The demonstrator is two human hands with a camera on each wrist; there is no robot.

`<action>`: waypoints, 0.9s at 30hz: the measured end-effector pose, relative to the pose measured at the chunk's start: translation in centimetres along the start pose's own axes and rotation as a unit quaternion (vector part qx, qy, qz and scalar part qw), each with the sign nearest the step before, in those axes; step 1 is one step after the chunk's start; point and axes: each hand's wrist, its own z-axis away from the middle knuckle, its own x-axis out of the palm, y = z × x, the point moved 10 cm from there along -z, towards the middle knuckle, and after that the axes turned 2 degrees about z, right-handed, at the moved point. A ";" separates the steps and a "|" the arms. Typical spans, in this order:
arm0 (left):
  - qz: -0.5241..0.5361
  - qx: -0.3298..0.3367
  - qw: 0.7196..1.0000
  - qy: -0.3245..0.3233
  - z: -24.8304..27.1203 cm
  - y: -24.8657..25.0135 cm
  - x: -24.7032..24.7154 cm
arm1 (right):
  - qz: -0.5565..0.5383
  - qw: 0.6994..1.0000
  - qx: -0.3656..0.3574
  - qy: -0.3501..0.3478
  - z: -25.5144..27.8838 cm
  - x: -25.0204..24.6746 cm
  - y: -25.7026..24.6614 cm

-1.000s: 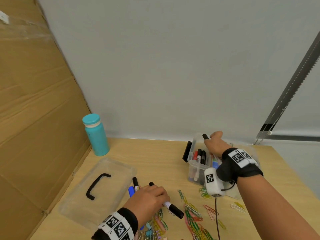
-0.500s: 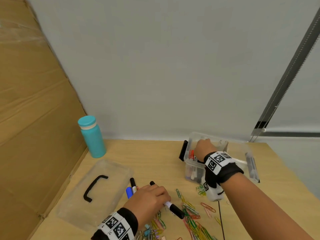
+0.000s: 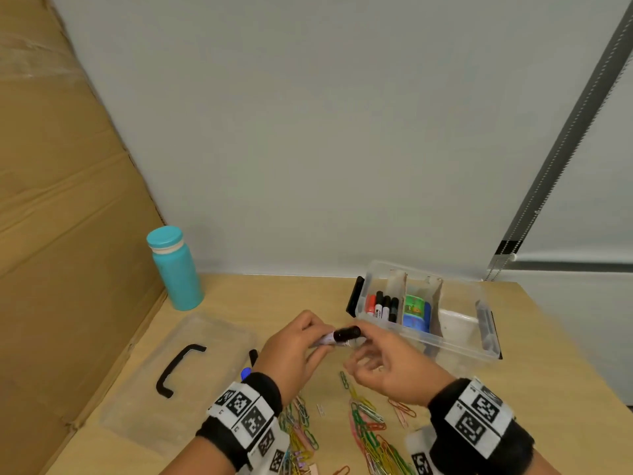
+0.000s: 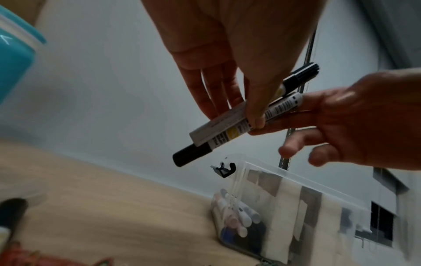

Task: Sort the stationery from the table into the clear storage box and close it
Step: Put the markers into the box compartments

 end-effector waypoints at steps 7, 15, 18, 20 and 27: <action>0.028 0.012 0.999 -0.013 -1.1 1.3 0.1 | 0.040 0.977 -0.099 0.187 1.4 -2.6 -1.4; -0.028 -0.002 0.999 -0.015 2.2 -0.8 -0.3 | 0.216 0.887 -0.075 0.401 2.0 -11.0 -0.3; -0.022 -0.010 0.999 -0.021 3.1 -1.2 0.3 | 0.249 0.915 0.001 0.318 -1.8 -9.6 2.5; -0.016 -0.020 0.999 -0.030 3.5 -1.3 0.6 | 0.270 0.934 0.041 0.231 -3.9 -7.6 4.1; -0.024 -0.042 0.997 -0.068 4.5 -2.0 1.4 | 0.343 0.893 0.029 0.290 0.7 -9.3 5.1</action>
